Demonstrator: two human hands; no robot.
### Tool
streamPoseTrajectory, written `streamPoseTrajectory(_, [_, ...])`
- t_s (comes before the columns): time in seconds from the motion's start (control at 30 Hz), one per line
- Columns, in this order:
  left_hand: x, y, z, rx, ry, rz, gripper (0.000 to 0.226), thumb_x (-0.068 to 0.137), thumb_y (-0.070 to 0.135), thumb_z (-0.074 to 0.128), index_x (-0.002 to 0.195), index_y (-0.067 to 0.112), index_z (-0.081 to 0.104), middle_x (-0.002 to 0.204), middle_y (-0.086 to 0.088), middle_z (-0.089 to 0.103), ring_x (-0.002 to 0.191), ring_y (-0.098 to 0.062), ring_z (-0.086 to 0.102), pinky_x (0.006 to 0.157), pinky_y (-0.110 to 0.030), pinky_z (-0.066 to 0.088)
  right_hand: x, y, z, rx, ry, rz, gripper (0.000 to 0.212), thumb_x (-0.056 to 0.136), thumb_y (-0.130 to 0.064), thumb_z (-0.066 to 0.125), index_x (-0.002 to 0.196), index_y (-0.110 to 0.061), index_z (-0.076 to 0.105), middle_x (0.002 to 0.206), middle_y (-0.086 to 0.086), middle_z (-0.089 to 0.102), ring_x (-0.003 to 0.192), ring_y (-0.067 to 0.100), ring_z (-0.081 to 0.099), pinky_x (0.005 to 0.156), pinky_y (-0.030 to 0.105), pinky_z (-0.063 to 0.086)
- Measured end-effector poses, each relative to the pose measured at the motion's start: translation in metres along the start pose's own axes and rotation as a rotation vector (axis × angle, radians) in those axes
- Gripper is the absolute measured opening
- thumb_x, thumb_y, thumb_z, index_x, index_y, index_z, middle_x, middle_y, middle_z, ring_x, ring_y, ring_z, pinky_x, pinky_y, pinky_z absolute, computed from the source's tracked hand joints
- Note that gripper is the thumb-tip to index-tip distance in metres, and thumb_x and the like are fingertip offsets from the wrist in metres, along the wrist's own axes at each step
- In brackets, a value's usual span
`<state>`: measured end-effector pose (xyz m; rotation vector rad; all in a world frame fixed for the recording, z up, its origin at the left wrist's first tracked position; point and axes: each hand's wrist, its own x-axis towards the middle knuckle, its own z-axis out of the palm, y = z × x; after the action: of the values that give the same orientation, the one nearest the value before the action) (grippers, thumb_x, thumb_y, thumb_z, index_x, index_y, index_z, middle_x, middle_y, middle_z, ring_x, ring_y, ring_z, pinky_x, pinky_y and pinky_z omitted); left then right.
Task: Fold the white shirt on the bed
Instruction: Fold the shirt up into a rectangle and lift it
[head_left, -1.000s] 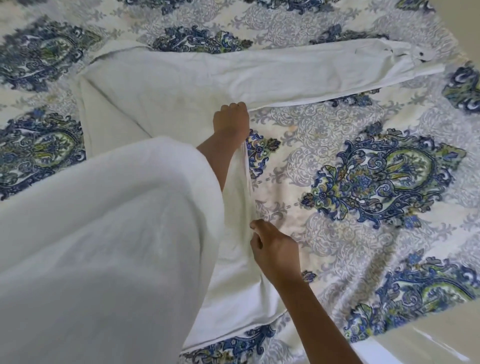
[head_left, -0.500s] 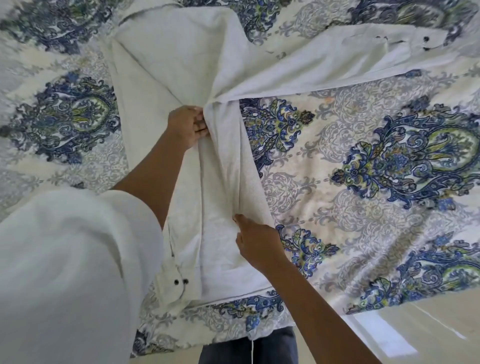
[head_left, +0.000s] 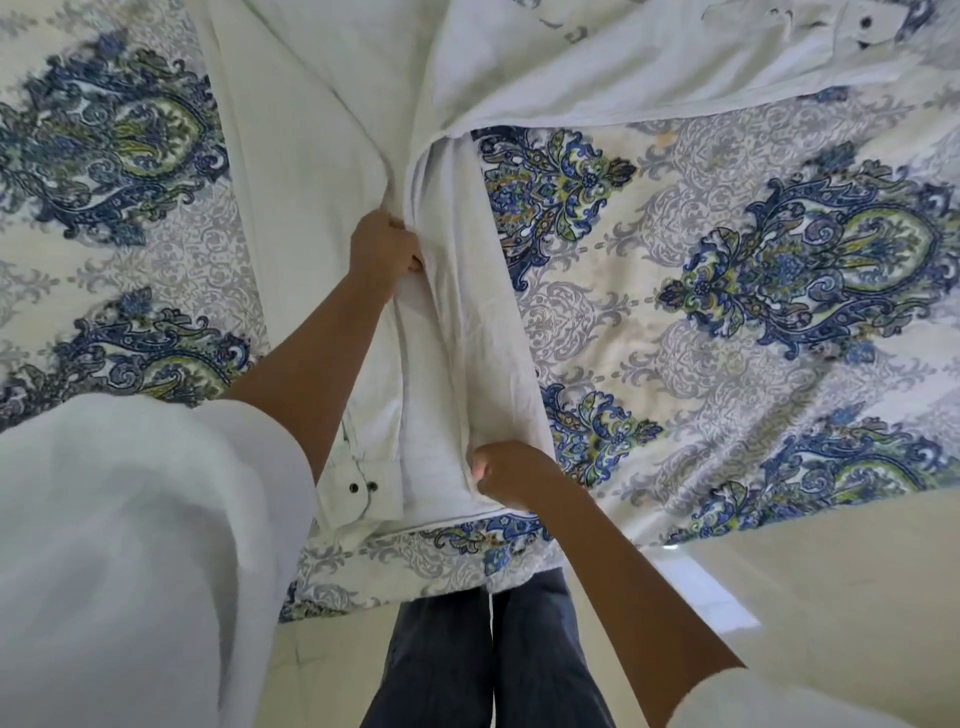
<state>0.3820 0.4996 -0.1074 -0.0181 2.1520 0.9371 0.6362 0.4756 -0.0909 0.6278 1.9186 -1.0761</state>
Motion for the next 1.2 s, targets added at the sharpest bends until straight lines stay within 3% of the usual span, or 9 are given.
streamPoseTrajectory(0.1, [-0.018,-0.008,0.011,0.071,-0.163,-0.02,0.021,0.081,0.0,0.063,0.067,0.01,0.051,0.072,-0.011,0.058,0.073,-0.03,0.063,0.075,-0.041,0.057,-0.002,0.012,0.003,0.113,0.164,0.04,0.031,0.092,-0.012,0.039,0.11,-0.02,0.063,0.116,0.003,0.065,0.101,0.021,0.06,0.087,0.03,0.048])
streamPoseTrajectory(0.27, [-0.013,-0.03,0.005,0.091,-0.013,-0.054,0.023,0.078,-0.006,0.05,0.063,0.011,0.053,0.079,-0.016,0.061,0.089,-0.042,0.066,0.079,-0.053,0.055,-0.004,0.016,0.0,0.048,0.093,0.049,0.031,0.091,-0.01,0.042,0.108,-0.02,0.066,0.12,0.001,0.063,0.104,0.021,0.059,0.089,0.029,0.047])
streamPoseTrajectory(0.53, [-0.021,-0.028,-0.004,-0.033,-0.058,-0.135,0.018,0.089,0.013,0.055,0.072,0.006,0.058,0.081,-0.018,0.069,0.068,-0.026,0.068,0.076,-0.038,0.058,0.002,0.006,-0.033,0.404,0.306,0.103,0.023,0.086,-0.005,0.051,0.1,-0.009,0.068,0.096,0.014,0.071,0.09,0.029,0.067,0.087,0.039,0.052])
streamPoseTrajectory(0.67, [-0.041,-0.032,0.003,0.083,-0.199,-0.146,0.023,0.086,-0.001,0.059,0.066,0.007,0.053,0.064,-0.013,0.057,0.044,-0.015,0.061,0.068,-0.035,0.057,0.005,0.006,-0.035,0.396,0.076,0.152,0.024,0.08,0.005,0.056,0.096,-0.007,0.069,0.094,0.015,0.071,0.088,0.027,0.067,0.09,0.04,0.052])
streamPoseTrajectory(0.77, [-0.043,-0.041,0.002,0.127,-0.093,-0.113,0.022,0.089,0.0,0.047,0.069,0.007,0.052,0.073,-0.014,0.06,0.057,-0.02,0.066,0.074,-0.042,0.057,0.001,0.006,-0.024,0.256,-0.122,0.166,0.023,0.081,0.005,0.059,0.099,-0.005,0.07,0.093,0.012,0.069,0.096,0.025,0.067,0.093,0.036,0.052])
streamPoseTrajectory(0.83, [-0.057,-0.044,0.005,0.301,0.045,-0.01,0.012,0.089,0.005,0.047,0.088,0.001,0.058,0.089,-0.011,0.063,0.079,-0.024,0.064,0.078,-0.039,0.055,-0.004,0.009,-0.02,0.28,-0.081,0.168,0.021,0.083,0.002,0.058,0.099,-0.004,0.07,0.1,0.013,0.07,0.098,0.024,0.067,0.091,0.034,0.052])
streamPoseTrajectory(0.93, [-0.099,-0.053,0.016,0.393,0.185,0.209,0.017,0.088,0.005,0.042,0.101,0.002,0.052,0.096,-0.008,0.055,0.081,-0.021,0.053,0.07,-0.033,0.046,-0.013,0.02,-0.022,0.444,0.102,0.171,0.018,0.083,-0.001,0.057,0.096,-0.002,0.069,0.101,0.017,0.07,0.092,0.027,0.066,0.088,0.036,0.053])
streamPoseTrajectory(1.03, [-0.134,-0.083,0.031,0.407,0.129,0.333,0.01,0.089,0.005,0.046,0.098,0.002,0.051,0.096,-0.011,0.055,0.083,-0.023,0.053,0.072,-0.035,0.048,-0.018,0.036,-0.028,0.245,0.266,0.181,0.017,0.084,-0.011,0.057,0.096,-0.012,0.07,0.106,0.009,0.068,0.096,0.026,0.062,0.084,0.031,0.048])
streamPoseTrajectory(1.2, [-0.177,-0.132,0.058,0.335,-0.027,0.093,0.008,0.088,0.01,0.053,0.092,0.004,0.049,0.083,-0.007,0.054,0.075,-0.021,0.052,0.065,-0.029,0.042,-0.029,0.061,-0.011,-0.041,0.157,0.084,0.031,0.085,-0.002,0.048,0.108,-0.016,0.064,0.116,0.005,0.062,0.104,0.024,0.057,0.083,0.028,0.044])
